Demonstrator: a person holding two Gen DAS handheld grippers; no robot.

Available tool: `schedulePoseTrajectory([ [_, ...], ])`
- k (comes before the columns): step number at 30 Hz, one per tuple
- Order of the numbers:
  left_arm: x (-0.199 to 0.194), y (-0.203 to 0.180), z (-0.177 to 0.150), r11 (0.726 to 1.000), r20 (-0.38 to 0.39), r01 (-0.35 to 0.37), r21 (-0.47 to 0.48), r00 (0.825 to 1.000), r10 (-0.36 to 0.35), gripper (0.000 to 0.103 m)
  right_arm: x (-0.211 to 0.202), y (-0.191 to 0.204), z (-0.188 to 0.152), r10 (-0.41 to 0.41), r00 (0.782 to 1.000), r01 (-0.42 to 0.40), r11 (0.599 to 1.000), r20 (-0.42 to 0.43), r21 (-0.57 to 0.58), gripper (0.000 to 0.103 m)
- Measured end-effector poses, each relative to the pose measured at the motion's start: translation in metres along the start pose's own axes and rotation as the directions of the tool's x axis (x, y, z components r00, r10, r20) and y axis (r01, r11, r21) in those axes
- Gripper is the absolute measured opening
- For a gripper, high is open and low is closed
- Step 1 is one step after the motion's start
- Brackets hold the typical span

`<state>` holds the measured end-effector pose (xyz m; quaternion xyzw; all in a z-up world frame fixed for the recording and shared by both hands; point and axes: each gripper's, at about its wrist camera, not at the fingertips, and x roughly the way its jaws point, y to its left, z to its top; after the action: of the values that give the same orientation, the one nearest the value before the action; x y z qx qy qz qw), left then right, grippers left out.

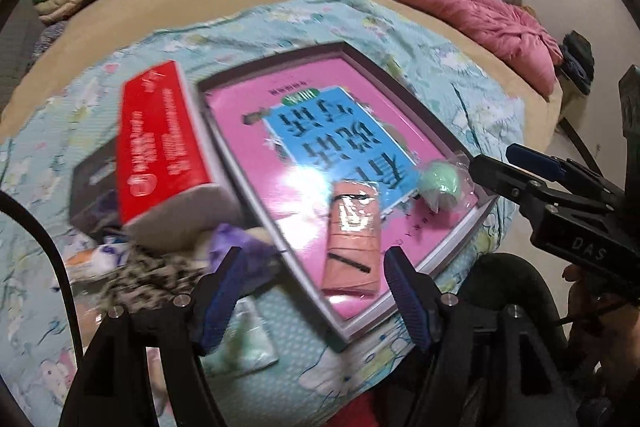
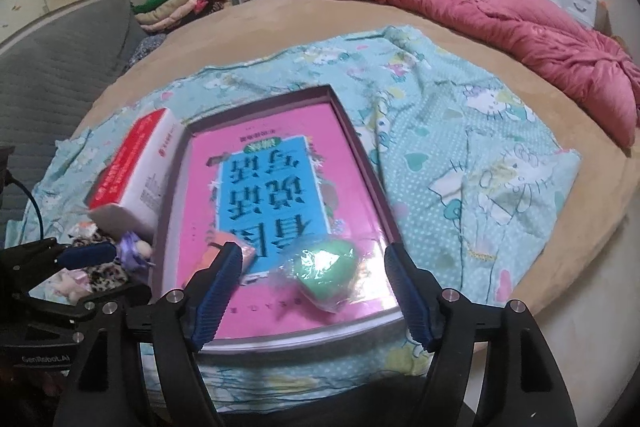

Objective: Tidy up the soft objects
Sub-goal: 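Lower the towel and ball onto the pink tray and open both tools, then move both tools back to the pile toward the white packet and leopard cloth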

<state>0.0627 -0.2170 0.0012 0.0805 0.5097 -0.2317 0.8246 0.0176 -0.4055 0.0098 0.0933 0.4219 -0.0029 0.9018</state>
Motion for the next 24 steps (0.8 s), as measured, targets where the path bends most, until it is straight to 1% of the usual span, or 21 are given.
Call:
schedulePoseTrajectory([
  [3,-0.015,0.010,-0.004,1.000,0.024,-0.026,-0.014,0.999,0.026,0.073,-0.008,0.013,0.005,0.022,1.000,-0.021,1.000,0.018,-0.021,0.077],
  [6,-0.031,0.025,-0.010,0.998,0.046,-0.047,-0.038,0.998,0.048,0.074,-0.015,0.028,0.008,0.042,0.999,-0.041,0.998,0.031,-0.045,0.077],
  [10,-0.051,0.051,-0.017,0.994,0.069,-0.059,-0.093,0.995,0.066,0.074,-0.022,0.044,0.010,0.058,0.997,-0.055,0.996,0.042,-0.070,0.077],
  [14,-0.067,0.080,-0.022,0.984,0.086,-0.095,-0.151,0.990,0.109,0.075,-0.026,0.064,0.010,0.083,0.996,-0.079,0.992,0.036,-0.101,0.077],
  [19,-0.080,0.127,-0.030,0.961,0.102,-0.123,-0.246,0.983,0.152,0.075,-0.029,0.093,0.008,0.107,0.994,-0.101,0.982,0.030,-0.158,0.077],
  [21,-0.084,0.149,-0.035,0.947,0.105,-0.126,-0.295,0.981,0.163,0.075,-0.029,0.103,0.007,0.120,0.993,-0.114,0.977,0.022,-0.181,0.077],
  [24,-0.084,0.174,-0.041,0.930,0.103,-0.129,-0.345,0.979,0.174,0.075,-0.026,0.118,0.005,0.125,0.992,-0.120,0.968,0.007,-0.222,0.077],
])
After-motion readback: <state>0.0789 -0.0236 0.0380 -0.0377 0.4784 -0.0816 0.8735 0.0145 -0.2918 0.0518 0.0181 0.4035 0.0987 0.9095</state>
